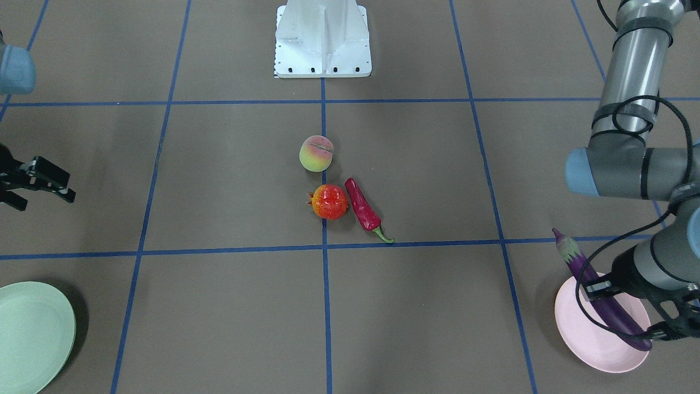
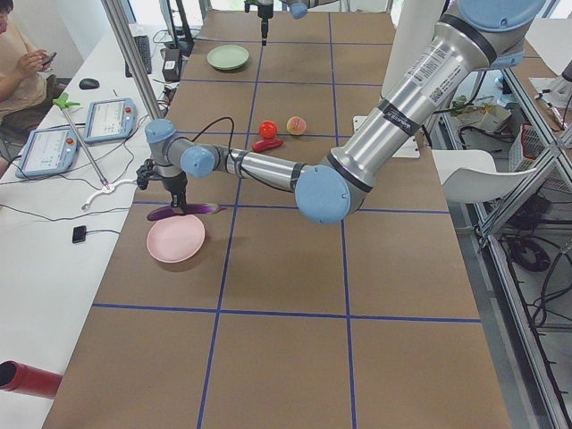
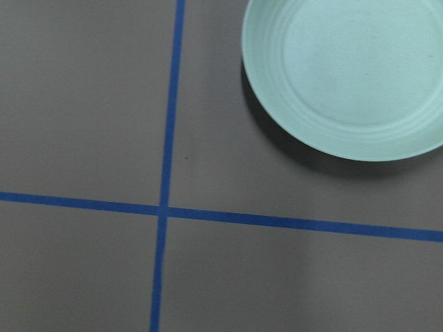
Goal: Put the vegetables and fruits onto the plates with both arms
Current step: 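Carry the eggplant with the left gripper onto the pink plate, then release the eggplant with the left gripper while the right gripper reaches for the pomegranate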
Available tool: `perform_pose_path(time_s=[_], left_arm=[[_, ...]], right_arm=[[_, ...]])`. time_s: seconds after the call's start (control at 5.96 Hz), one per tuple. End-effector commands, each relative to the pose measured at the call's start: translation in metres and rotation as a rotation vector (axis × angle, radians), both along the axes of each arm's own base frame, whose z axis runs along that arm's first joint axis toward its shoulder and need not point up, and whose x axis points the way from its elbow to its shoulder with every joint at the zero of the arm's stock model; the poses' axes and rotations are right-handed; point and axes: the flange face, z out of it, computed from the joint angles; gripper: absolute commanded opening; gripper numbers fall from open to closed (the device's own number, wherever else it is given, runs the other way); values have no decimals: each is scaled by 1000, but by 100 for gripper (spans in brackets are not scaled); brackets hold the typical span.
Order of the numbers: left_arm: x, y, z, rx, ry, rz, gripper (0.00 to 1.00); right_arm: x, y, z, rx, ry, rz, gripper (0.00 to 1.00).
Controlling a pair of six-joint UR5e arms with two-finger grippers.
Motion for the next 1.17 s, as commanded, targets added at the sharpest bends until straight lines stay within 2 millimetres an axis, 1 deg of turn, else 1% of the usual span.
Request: perform_pose_path(time_s=[0.0, 0.17, 0.34, 0.5, 0.67, 0.84, 1.01], left_arm=[[-9, -15, 33, -16, -29, 25, 0], [-2, -29, 32, -38, -35, 21, 0], [8, -32, 52, -12, -33, 29, 0], [11, -39, 49, -4, -46, 26, 49], [10, -42, 49, 2, -67, 19, 79], [8, -45, 36, 20, -53, 13, 100], [5, -47, -8, 62, -11, 11, 100]], right_arm=[[-90, 12, -66, -27, -23, 46, 100], [-124, 18, -90, -23, -30, 46, 100], [-154, 27, -117, -55, -62, 42, 100], [-176, 35, -148, -100, -104, 64, 100], [-207, 51, -165, -127, -113, 85, 100], [-249, 51, -194, -162, -128, 124, 100], [-276, 56, -220, -207, -150, 143, 100]])
